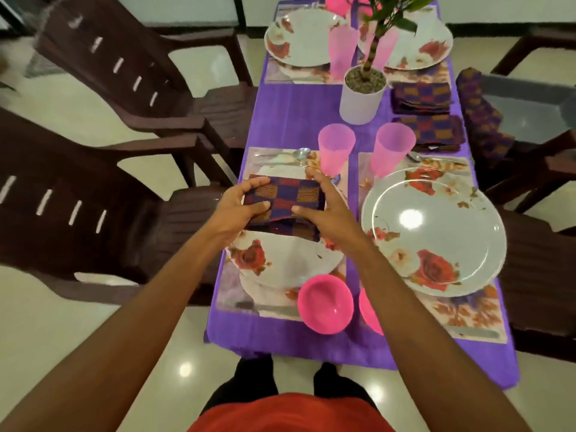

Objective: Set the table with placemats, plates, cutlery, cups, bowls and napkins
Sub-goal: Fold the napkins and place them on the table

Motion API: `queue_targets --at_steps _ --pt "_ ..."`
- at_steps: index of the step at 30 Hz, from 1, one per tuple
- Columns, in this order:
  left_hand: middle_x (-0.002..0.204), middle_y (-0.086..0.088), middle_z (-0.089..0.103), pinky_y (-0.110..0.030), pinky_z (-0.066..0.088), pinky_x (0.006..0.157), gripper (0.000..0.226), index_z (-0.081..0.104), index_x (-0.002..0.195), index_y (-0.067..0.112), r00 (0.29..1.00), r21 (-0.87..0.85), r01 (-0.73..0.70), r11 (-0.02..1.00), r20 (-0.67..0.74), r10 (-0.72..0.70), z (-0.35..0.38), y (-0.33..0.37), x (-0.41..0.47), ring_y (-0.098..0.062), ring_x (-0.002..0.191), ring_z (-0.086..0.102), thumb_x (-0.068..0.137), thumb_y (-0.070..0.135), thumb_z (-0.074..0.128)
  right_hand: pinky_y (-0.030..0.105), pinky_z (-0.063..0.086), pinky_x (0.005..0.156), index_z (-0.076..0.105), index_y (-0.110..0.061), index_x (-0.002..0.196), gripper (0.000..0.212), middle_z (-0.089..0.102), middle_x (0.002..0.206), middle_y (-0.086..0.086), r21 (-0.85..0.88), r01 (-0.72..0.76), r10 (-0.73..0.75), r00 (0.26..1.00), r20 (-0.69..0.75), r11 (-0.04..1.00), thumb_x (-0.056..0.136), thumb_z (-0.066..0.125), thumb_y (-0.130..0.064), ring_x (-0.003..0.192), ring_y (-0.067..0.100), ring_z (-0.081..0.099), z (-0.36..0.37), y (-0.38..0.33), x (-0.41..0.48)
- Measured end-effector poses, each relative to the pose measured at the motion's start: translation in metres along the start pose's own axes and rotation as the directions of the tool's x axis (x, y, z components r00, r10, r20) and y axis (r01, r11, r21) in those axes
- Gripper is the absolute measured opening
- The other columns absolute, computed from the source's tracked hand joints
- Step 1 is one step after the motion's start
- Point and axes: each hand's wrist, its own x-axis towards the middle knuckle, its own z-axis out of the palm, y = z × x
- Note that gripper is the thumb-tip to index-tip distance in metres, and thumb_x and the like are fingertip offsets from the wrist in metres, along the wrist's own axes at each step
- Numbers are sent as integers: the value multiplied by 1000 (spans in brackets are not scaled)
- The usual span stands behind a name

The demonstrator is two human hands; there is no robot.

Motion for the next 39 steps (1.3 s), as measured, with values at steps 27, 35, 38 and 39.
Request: queue_targets --at_steps 27,35,38,39 --pt "139 -15 48 -30 43 102 75 44 146 7 976 715 -181 676 217 31 -62 -16 326 -29 124 51 79 12 78 49 51 94 53 -23 138 56 40 133 16 -724 -332 103 934 -342 604 87 54 2 110 43 54 36 27 288" --pt "140 -10 36 -46 44 103 71 43 141 22 993 825 -120 552 106 56 -66 0 317 -29 128 40 80 38 76 47 52 93 55 -21 133 43 44 133 14 -779 -285 18 943 -333 558 92 58 -8 116 36 47 31 34 287" --pt "159 -11 23 -58 31 111 71 36 149 23 957 878 -264 399 187 223 -57 -1 313 -35 146 22 86 41 64 51 49 97 53 -17 137 43 39 149 16 -827 -256 -86 936 -341 500 94 57 -14 130 39 42 30 30 293" --pt "164 -10 15 -59 24 115 70 29 153 24 935 886 -326 330 249 253 -52 -3 312 -35 150 13 91 43 55 52 45 101 51 -17 141 45 35 155 16 -845 -222 -127 939 -320 486 97 55 -19 138 38 36 31 30 295"
